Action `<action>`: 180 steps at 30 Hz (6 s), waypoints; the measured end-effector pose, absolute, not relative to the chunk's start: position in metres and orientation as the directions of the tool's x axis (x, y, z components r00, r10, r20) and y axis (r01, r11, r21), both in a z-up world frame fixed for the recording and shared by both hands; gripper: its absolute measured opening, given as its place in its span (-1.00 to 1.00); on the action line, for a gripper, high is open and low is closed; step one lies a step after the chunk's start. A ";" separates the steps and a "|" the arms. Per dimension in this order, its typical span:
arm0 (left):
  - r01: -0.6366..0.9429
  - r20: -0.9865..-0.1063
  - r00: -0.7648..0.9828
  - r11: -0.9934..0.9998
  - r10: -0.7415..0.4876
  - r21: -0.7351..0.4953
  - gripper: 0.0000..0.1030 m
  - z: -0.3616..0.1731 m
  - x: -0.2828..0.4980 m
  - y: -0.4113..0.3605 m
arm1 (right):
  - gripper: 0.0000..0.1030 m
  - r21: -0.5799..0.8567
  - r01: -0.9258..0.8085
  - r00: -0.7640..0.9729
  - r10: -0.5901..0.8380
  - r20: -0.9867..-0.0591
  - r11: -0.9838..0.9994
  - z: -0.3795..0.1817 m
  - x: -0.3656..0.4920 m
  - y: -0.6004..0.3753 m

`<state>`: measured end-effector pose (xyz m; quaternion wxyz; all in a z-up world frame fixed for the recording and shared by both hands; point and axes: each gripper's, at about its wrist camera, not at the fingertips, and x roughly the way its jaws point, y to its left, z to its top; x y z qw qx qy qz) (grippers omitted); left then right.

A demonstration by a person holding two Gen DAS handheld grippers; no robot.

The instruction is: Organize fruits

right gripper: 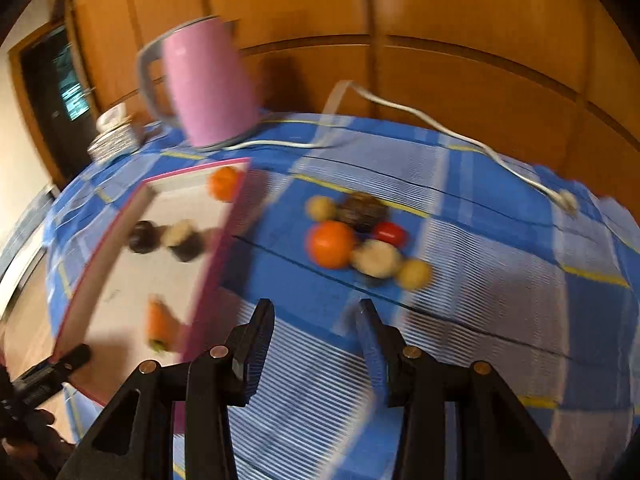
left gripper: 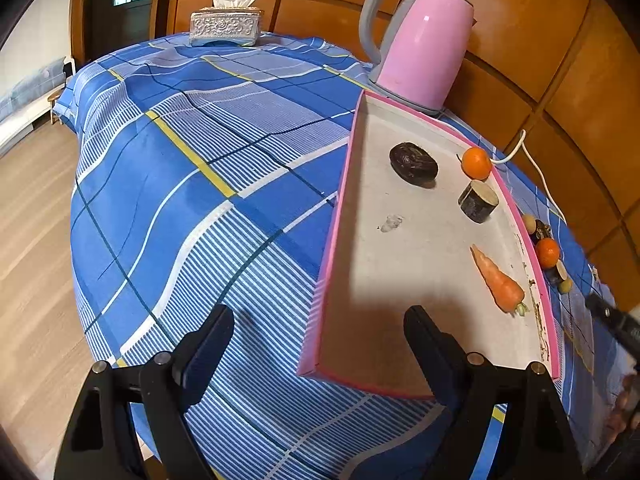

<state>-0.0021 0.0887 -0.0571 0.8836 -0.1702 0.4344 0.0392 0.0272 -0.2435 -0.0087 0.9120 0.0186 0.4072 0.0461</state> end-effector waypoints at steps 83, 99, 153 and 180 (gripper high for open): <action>0.354 -0.792 0.428 0.887 -0.435 -0.297 -0.53 -0.003 0.194 -0.136 | 0.12 -0.016 0.611 0.545 -0.436 -0.716 0.791 -0.060 -0.034 -0.426; 0.126 -0.690 0.652 0.942 -0.316 -0.312 -0.52 0.046 0.101 0.002 | 0.12 -0.010 0.611 0.550 -0.433 -0.714 0.792 -0.061 -0.034 -0.425; -0.180 -0.751 0.659 0.961 -0.043 -0.212 0.61 -0.037 0.010 0.077 | 0.12 -0.036 0.616 0.534 -0.450 -0.716 0.787 -0.061 -0.032 -0.421; -0.189 -0.771 0.635 0.955 -0.058 -0.228 0.68 -0.052 0.012 0.079 | 0.12 -0.037 0.611 0.525 -0.440 -0.729 0.791 -0.059 -0.033 -0.424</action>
